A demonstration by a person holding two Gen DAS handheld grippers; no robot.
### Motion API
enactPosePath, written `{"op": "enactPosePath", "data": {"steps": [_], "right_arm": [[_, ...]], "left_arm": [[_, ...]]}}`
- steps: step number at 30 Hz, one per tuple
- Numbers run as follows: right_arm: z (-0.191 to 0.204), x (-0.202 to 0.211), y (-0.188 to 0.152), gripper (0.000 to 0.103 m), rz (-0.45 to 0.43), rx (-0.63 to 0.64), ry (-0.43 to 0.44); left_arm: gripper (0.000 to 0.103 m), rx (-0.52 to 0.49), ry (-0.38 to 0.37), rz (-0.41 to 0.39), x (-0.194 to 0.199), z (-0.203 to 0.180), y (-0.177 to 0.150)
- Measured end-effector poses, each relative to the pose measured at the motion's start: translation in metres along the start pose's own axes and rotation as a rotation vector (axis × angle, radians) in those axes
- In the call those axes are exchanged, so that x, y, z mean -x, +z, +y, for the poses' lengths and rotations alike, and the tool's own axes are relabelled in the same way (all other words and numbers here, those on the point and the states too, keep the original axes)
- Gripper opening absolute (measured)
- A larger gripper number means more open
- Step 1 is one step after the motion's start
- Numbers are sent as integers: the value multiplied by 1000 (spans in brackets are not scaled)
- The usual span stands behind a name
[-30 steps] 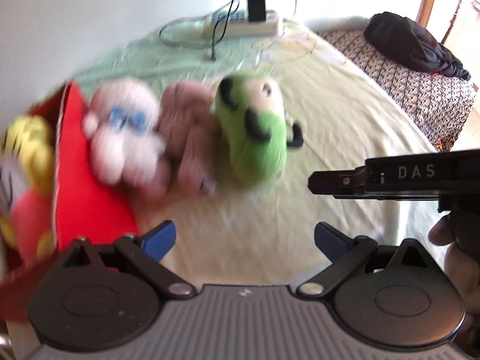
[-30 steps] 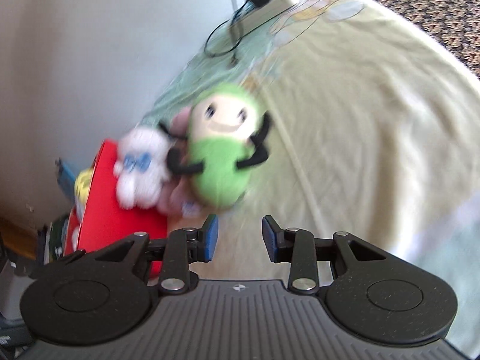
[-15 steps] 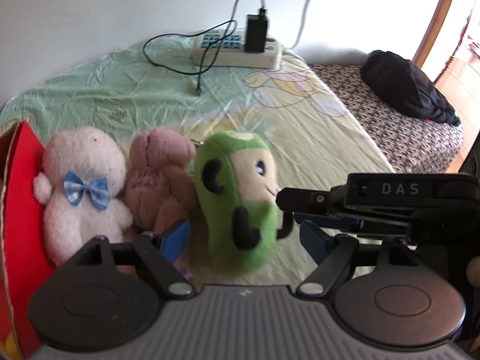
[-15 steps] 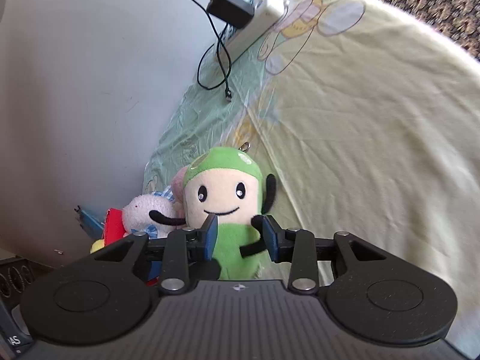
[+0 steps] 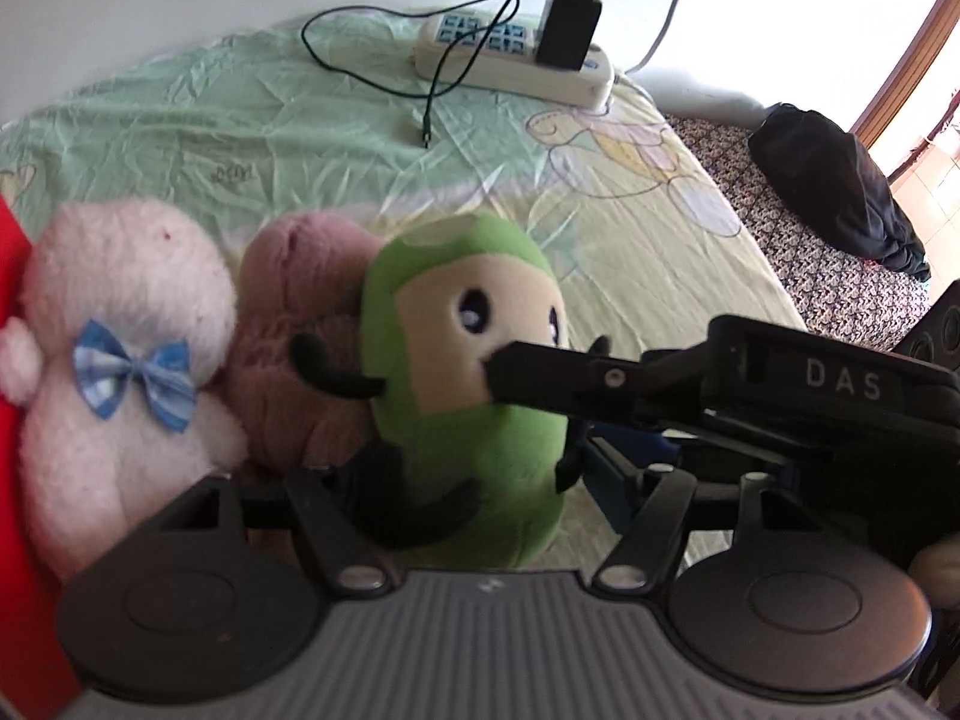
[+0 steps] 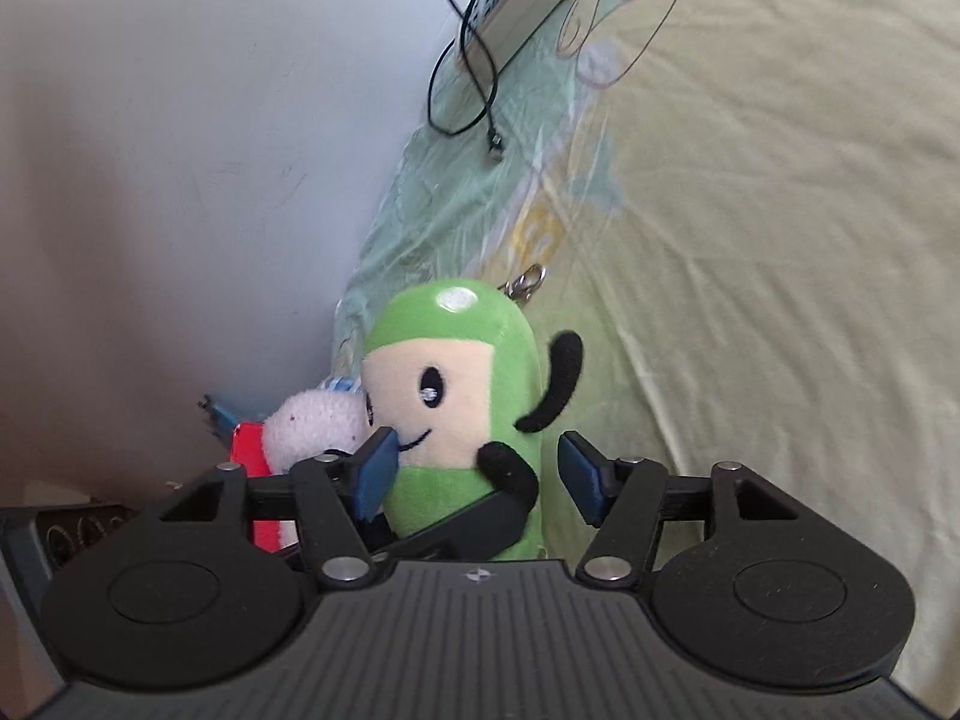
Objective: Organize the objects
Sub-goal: 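Grasp the green bean plush with the right tool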
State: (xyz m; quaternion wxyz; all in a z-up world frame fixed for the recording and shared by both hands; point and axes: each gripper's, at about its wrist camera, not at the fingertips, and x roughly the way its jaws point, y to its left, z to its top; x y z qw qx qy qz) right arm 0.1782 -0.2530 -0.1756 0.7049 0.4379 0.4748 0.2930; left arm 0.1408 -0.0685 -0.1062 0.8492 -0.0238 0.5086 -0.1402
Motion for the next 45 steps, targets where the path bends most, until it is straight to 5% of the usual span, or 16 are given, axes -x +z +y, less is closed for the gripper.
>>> {"op": "enactPosePath", "data": {"steps": [13,26,34,45], "right_arm": [[8,38,-26,52,32,32,12],[6,78,-101,53,56,45,-52],[33,76,-121,53,79,155,-59],[77,27,-173,53,227,241,-60]], "left_arm": [[71,0,-37,31,20,-14,-20],[70,-97,-17,75,49,-41,-102],[70,-94,3,46,75,-34,-122],[70,-17,22,63,118,24,-166]]}}
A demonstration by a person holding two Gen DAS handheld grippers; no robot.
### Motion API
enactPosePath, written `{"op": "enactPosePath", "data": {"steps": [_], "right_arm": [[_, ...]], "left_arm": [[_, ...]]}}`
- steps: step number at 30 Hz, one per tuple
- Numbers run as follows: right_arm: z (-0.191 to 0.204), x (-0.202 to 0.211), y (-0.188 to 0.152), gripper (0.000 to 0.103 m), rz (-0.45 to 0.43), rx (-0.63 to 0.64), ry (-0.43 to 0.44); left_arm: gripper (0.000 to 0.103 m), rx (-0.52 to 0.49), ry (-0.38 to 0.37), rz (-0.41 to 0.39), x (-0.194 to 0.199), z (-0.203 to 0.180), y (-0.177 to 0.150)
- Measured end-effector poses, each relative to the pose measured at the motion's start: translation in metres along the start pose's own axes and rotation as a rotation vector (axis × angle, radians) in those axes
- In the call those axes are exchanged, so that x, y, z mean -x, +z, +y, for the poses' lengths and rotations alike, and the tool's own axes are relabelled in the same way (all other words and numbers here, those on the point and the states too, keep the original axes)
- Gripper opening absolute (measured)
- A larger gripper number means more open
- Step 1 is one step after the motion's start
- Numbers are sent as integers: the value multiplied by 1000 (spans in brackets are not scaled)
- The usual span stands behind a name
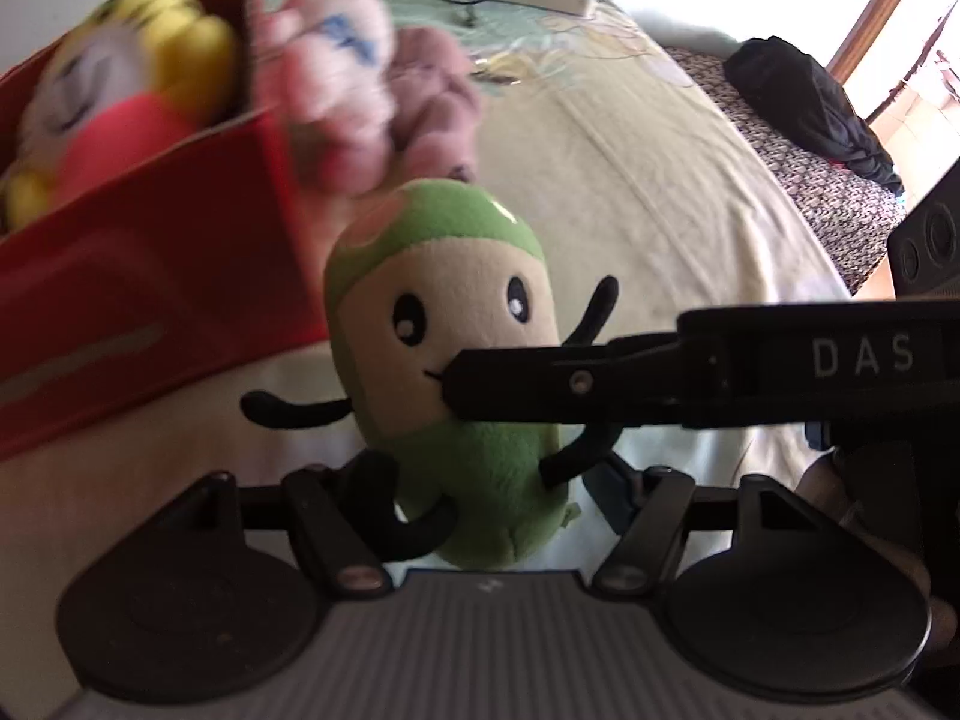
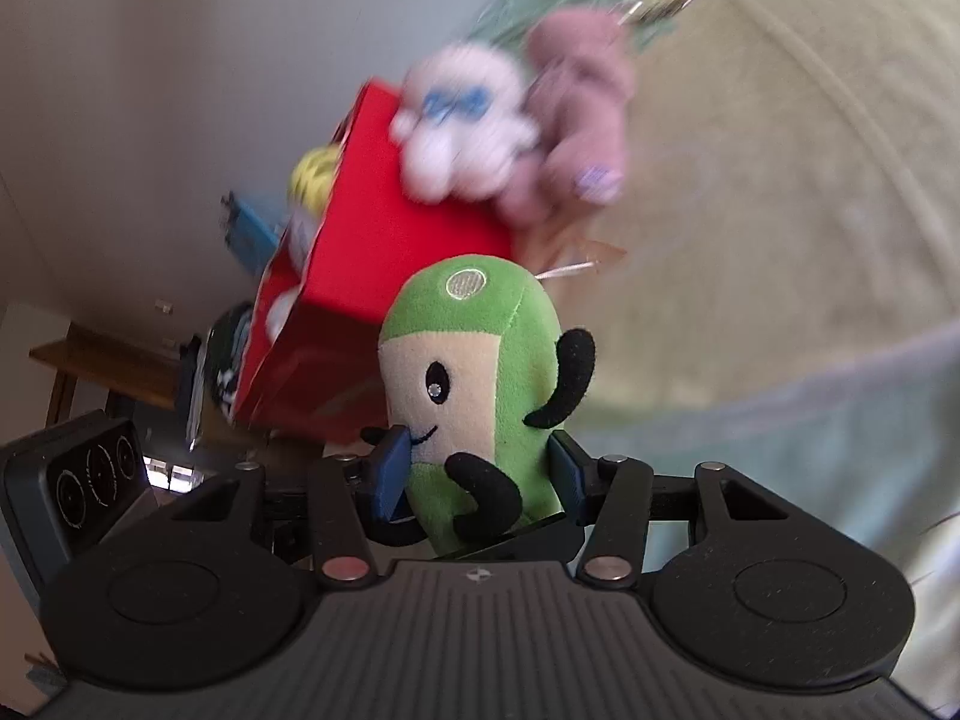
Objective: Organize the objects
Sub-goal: 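Carry the green bean plush with the right tool over the red box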
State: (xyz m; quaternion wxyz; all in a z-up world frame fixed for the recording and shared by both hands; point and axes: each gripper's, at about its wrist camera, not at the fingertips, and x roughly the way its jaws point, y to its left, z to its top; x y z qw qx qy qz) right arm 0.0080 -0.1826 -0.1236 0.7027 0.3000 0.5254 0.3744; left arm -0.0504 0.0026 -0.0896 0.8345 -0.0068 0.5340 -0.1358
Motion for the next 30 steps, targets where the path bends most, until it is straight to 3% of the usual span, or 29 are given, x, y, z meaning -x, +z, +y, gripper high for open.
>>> {"op": "enactPosePath", "data": {"steps": [8,18,23,30], "right_arm": [[64,-48,-23,53,92,157,39],[142,-107,-45,53,154,367,143],[181,-122,-53,53,108,502,199],[201,-124,-39,53,-13,456,239]], "left_arm": [[70,11,48,-13,45,51,-41],[70,130,96,-85,107,121,-79],[70,135,141,-152,142,149,-87],[72,118,138,-297,178,175,-66]]}}
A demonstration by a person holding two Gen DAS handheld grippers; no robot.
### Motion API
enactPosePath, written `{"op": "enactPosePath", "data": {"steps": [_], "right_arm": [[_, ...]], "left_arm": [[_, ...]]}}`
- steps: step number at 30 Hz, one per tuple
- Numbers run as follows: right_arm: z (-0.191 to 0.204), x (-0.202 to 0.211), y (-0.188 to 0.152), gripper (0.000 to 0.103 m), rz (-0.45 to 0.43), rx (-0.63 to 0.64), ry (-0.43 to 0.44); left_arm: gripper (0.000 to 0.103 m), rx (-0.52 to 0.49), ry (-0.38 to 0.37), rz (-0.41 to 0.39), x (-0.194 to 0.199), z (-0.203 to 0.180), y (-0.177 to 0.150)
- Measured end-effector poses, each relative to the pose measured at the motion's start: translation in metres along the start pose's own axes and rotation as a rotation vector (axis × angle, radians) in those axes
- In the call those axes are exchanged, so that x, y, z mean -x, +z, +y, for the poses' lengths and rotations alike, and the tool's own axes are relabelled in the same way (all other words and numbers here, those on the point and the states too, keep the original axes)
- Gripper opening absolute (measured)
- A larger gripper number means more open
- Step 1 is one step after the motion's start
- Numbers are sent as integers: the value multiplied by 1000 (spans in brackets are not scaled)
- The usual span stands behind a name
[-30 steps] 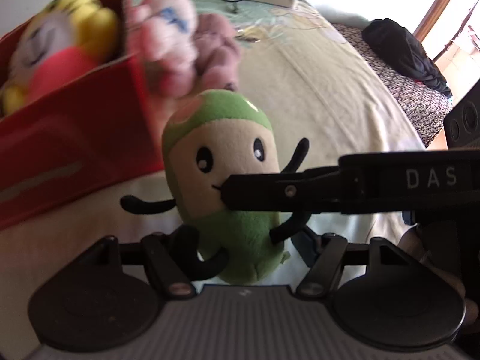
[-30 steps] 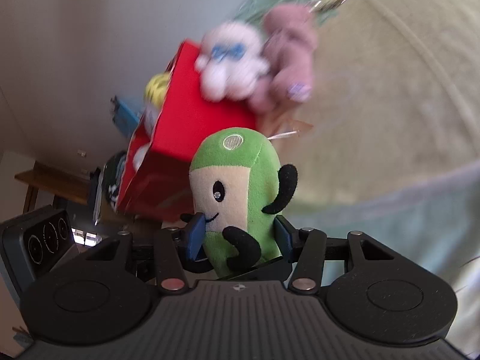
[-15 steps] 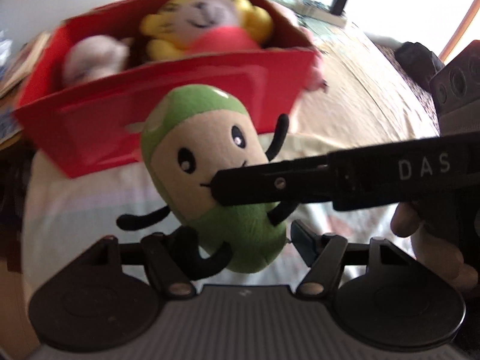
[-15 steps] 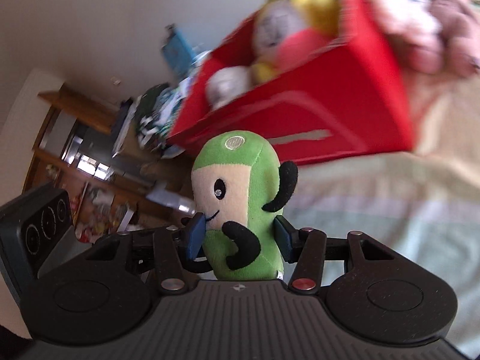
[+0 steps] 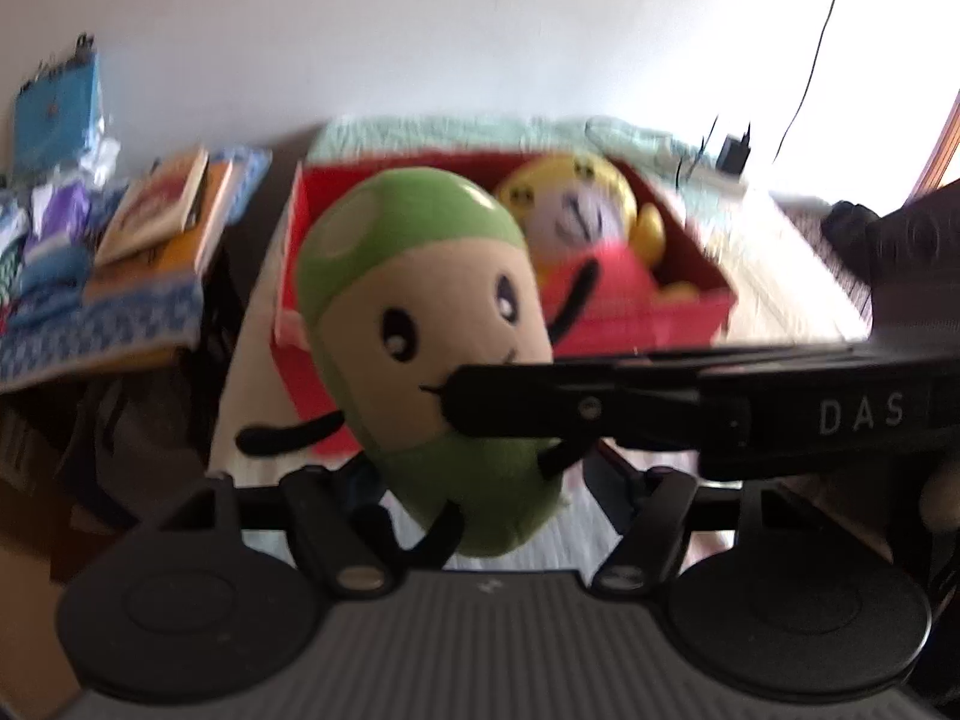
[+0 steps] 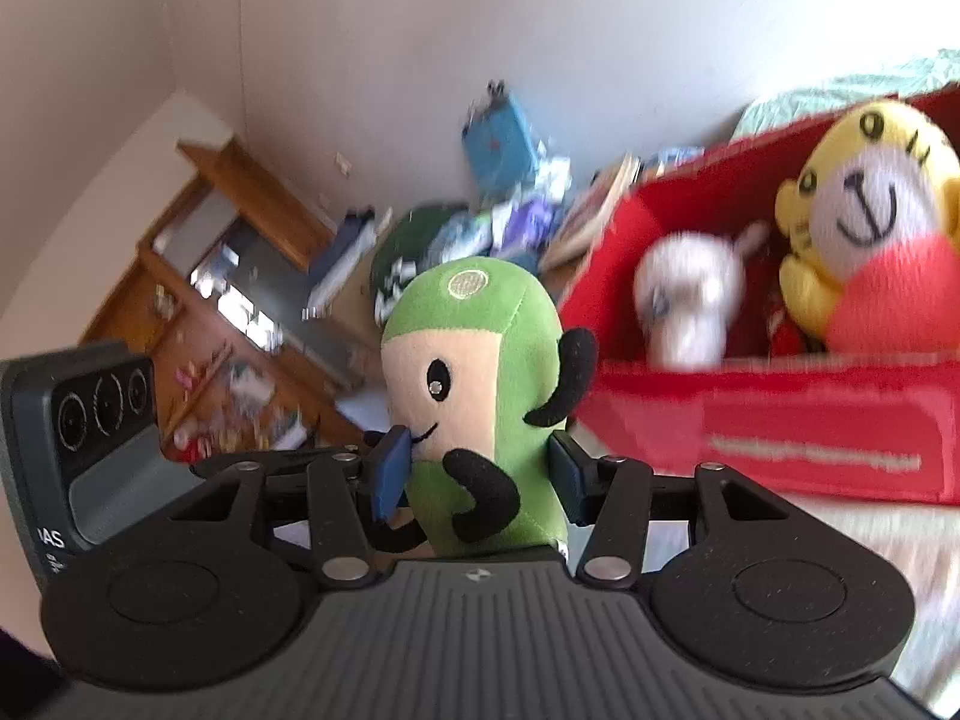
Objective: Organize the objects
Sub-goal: 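Carry the green bean plush with the right tool over the red box, then lower the bean plush into the box beside the tiger and open the right tool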
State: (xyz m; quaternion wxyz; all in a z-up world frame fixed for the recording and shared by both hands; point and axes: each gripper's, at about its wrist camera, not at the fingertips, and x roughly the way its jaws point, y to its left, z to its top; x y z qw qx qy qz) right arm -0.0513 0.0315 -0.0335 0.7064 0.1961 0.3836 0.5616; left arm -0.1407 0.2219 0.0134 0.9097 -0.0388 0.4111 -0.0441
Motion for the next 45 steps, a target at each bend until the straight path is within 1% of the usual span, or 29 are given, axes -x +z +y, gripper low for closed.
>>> {"op": "enactPosePath", "data": {"steps": [5,9,11,14,17,22,24,26,30,32,36,39,42,45], "right_arm": [[3,7,15,53,-101,23,-68],[-1,26,21,53,-198,42,-138],[-5,30,24,53,-230,40,-179],[-14,29,26,53,-255,42,-241],[-23,19,31,53,-253,59,-290],[-41,-10,39,52,-221,43,-362],[-47,-23,43,52,-192,40,-396],[-52,-36,44,52,-151,39,-434],[-59,-55,47,52,-114,31,-429],[-63,-65,49,52,-92,33,-429],[-72,-81,52,53,-27,7,-430],[-70,-79,49,57,-28,18,-434],[-71,-68,48,59,-38,-11,-423],[-71,-56,46,60,-85,-37,-430]], "left_arm": [[73,-13,-61,-64,-8,3,30],[75,-80,-109,-110,-19,-14,50],[77,-107,-137,-118,-28,-23,58],[77,-123,-167,-105,-47,-31,67],[77,-118,-177,-77,-66,-30,73],[77,-90,-166,-12,-97,-18,76],[77,-60,-163,17,-110,-10,76],[79,-45,-151,33,-118,-2,74],[80,-34,-115,49,-128,12,72],[83,-31,-91,51,-131,18,71],[84,-26,-58,67,-135,30,69],[86,-36,-70,62,-133,32,69],[91,-35,-80,66,-134,31,69],[91,-43,-83,70,-136,28,71]]}}
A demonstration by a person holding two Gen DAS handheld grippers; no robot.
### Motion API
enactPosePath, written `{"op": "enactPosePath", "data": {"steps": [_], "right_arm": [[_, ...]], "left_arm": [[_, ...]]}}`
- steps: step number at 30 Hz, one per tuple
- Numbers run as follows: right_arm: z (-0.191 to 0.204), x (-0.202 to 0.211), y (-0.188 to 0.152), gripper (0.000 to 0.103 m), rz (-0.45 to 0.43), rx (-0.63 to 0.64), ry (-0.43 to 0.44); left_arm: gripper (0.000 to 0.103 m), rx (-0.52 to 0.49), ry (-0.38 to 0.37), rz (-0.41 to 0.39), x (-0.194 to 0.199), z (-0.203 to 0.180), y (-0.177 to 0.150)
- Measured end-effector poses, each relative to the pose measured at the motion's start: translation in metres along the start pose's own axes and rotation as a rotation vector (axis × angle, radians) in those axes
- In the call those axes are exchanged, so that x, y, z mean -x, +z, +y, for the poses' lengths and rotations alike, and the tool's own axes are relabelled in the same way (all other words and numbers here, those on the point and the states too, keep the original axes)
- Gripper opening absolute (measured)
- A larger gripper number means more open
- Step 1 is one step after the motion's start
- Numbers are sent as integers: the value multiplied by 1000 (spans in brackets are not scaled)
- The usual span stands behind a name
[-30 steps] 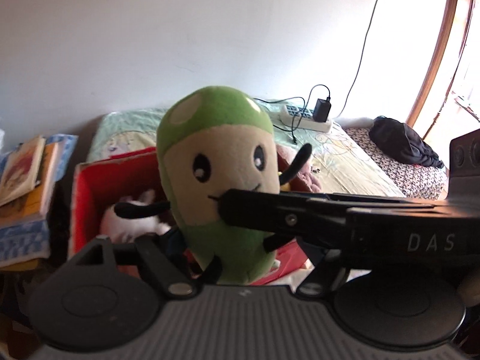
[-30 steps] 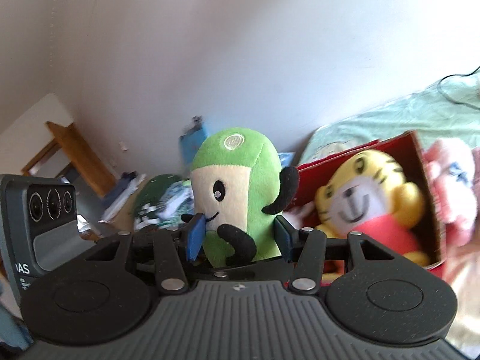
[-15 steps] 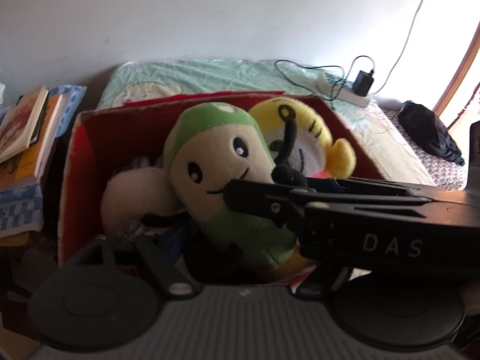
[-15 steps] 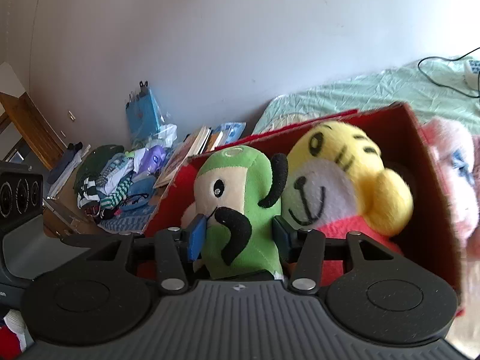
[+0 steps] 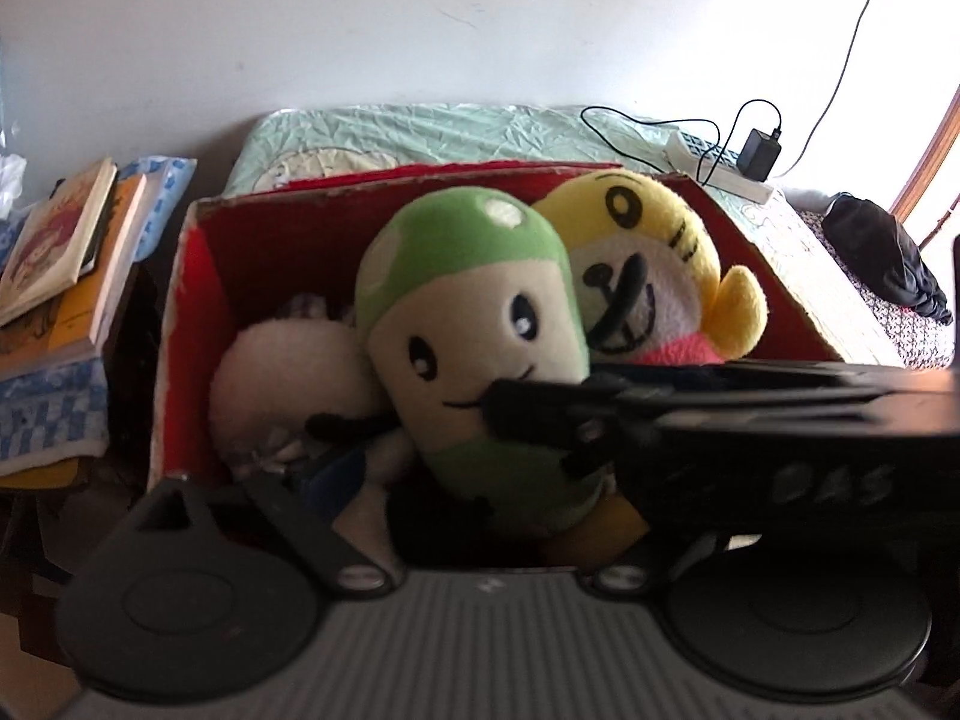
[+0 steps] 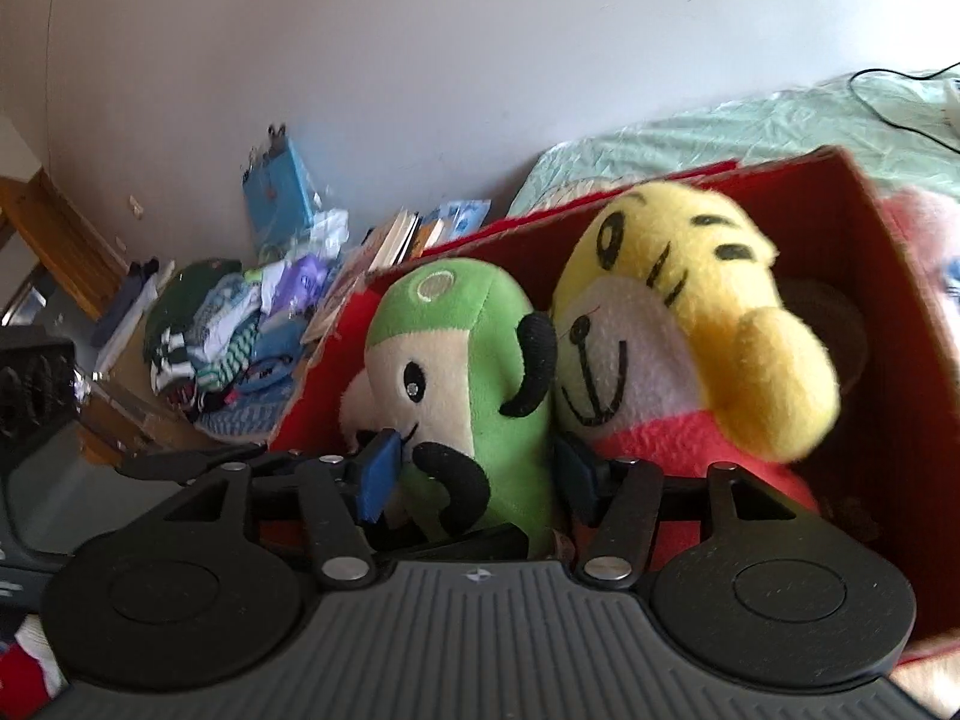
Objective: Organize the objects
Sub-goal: 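Lower the bean plush into the box beside the tiger and open the right tool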
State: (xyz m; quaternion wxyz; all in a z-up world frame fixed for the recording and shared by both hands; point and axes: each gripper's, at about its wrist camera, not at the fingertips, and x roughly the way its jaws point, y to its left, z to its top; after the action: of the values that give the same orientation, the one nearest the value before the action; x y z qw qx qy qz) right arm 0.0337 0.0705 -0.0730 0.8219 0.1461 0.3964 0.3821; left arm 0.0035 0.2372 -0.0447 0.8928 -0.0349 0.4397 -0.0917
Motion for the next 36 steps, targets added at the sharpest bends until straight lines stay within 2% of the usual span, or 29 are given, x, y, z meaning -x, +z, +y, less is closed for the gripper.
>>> {"op": "enactPosePath", "data": {"steps": [4,6,7,10,12,15,22,25,29,30,31,36], "right_arm": [[-13,16,3,58,-89,-108,26],[-16,20,5,48,-122,-127,38],[-15,19,5,39,-124,-122,35],[-9,7,6,33,-88,-96,20],[-8,1,3,33,-62,-85,17],[-6,-7,0,30,-50,-62,-46],[-13,-10,-1,29,-71,-80,-51],[-11,-5,-5,31,-62,-70,-43],[-23,-1,-4,34,-37,-121,-12],[-23,0,-4,34,-34,-117,-19],[-21,2,-5,34,-35,-115,-21],[-19,11,-7,34,-50,-100,-35]], "left_arm": [[92,-16,1,12,-3,-4,1],[92,-18,7,13,-3,-6,2],[92,-18,10,14,-3,-6,2],[92,-12,17,10,-1,-5,3],[92,-11,34,3,2,-3,4],[93,-23,103,-4,1,-2,3],[95,-5,117,12,-5,1,4],[95,-13,137,23,-8,-3,5],[95,-19,151,37,-10,-5,6],[96,-17,154,41,-11,-5,7],[103,-15,158,45,-12,-5,7],[103,-36,207,59,-16,-15,8]]}}
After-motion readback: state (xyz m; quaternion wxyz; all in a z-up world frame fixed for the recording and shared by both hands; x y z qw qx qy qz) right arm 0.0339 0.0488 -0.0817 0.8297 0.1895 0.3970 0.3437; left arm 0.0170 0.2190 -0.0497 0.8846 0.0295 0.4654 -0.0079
